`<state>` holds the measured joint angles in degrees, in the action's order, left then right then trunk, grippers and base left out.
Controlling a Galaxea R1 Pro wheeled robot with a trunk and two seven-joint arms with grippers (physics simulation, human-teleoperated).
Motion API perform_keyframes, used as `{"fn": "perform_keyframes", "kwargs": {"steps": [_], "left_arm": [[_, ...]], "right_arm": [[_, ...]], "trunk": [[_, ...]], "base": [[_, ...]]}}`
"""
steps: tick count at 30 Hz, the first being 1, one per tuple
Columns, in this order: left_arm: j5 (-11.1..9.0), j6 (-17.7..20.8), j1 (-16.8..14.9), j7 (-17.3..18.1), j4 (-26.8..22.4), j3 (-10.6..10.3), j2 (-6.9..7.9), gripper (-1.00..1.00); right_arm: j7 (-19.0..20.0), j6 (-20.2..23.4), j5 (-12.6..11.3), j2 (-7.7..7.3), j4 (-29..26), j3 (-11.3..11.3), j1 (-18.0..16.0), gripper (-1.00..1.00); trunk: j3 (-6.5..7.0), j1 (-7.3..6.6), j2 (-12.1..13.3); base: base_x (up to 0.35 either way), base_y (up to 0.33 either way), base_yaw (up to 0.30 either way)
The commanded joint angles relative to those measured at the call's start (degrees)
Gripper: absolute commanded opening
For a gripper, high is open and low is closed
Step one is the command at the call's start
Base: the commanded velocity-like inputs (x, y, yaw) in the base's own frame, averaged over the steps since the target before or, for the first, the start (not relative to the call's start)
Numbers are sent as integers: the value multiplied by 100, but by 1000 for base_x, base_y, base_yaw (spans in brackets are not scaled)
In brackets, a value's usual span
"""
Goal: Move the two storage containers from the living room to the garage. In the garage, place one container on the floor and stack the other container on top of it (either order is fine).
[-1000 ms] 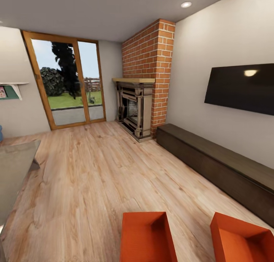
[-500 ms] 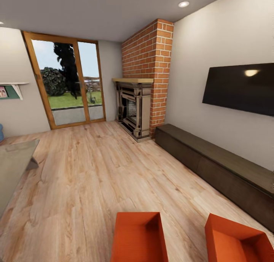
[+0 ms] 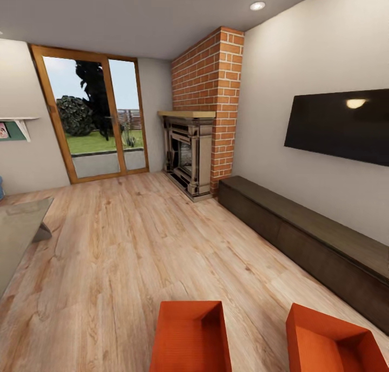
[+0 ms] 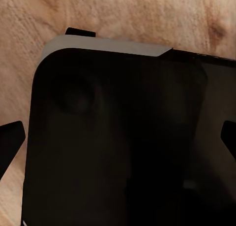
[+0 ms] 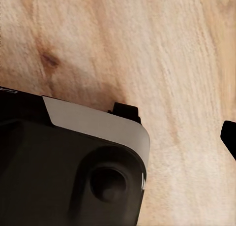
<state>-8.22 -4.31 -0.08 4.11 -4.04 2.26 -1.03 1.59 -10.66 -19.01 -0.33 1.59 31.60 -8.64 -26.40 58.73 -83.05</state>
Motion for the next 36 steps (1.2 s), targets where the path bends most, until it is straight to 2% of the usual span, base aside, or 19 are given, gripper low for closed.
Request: {"fn": "perform_keyframes", "kwargs": {"steps": [1,27,36], "left_arm": [[-48,-8,-1,29,0,20,2,100],[-47,-6,-1,29,0,18,6,100],[-48,-7,-1,29,0,20,6,100]], "right_arm": [[17,-33,-59,6,17,48,-6,100],[17,-29,-59,-10,17,48,-6,100],[14,-33,-59,13,17,48,-6,100]], "trunk": [[-5,0,-3],[-5,0,-3],[-5,0,-3]], "base": [[0,-1,0],[0,0,31],[92,0,0]]}}
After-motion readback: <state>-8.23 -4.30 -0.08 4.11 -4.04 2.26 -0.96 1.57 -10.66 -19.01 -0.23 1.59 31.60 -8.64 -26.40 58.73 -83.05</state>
